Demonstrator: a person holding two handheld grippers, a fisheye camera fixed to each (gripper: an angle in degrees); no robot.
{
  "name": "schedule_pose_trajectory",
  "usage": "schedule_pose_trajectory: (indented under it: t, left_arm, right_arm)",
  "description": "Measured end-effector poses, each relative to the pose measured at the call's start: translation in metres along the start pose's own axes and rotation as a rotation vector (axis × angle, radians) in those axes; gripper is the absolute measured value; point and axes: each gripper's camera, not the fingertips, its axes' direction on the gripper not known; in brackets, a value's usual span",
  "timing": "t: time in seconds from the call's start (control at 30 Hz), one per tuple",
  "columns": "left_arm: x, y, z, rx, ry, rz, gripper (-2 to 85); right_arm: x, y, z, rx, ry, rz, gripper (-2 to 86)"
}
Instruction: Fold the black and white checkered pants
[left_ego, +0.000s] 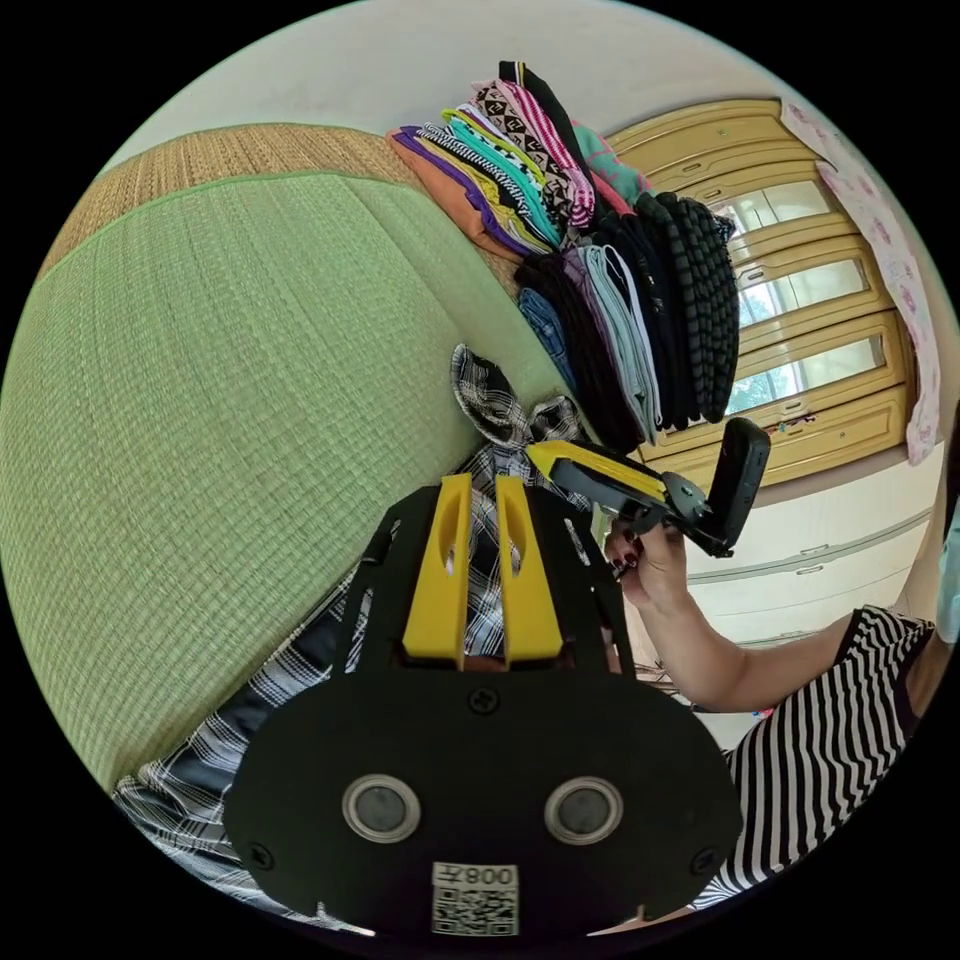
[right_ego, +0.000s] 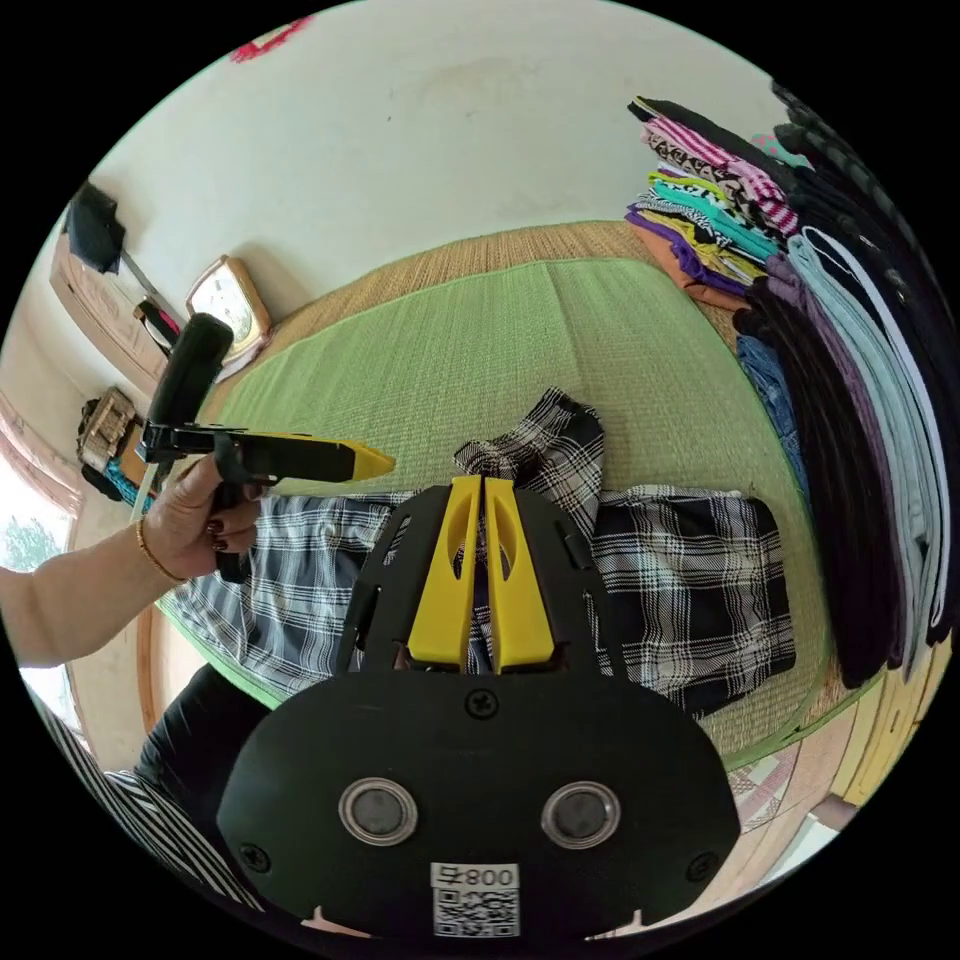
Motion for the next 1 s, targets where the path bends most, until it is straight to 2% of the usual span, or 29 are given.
schedule_pose_trajectory:
  t: [0.13,0.33,0.5,0.63,0.87,1.0]
  left_arm:
    - [0.011,-0.036,0.015,-0.006,0.058,0.021,7.4]
    - [0.002,-0.081,0.052,-0.052,0.197,-0.144,9.2]
    - [0.001,-0.099,0.068,-0.075,0.216,-0.207,6.0]
    - [0.012,-0.112,0.068,-0.054,0.243,-0.186,2.2]
    - [0.051,-0.140,0.059,0.021,0.309,-0.089,0.9]
    - [0.078,-0.158,0.071,-0.022,0.286,-0.014,0.9]
  right_arm:
    - [0.031,0.029,-0.041,0.136,-0.085,0.101,0.1]
    - [0.053,0.057,-0.052,0.143,-0.090,0.138,0.1]
    - [0.065,0.072,-0.054,0.152,-0.123,0.157,0.2]
    - [0.076,0.083,-0.061,0.171,-0.137,0.169,0.2]
    - [0.114,0.107,-0.099,0.272,-0.170,0.246,0.2]
    - [0.145,0.123,-0.115,0.290,-0.155,0.319,0.2]
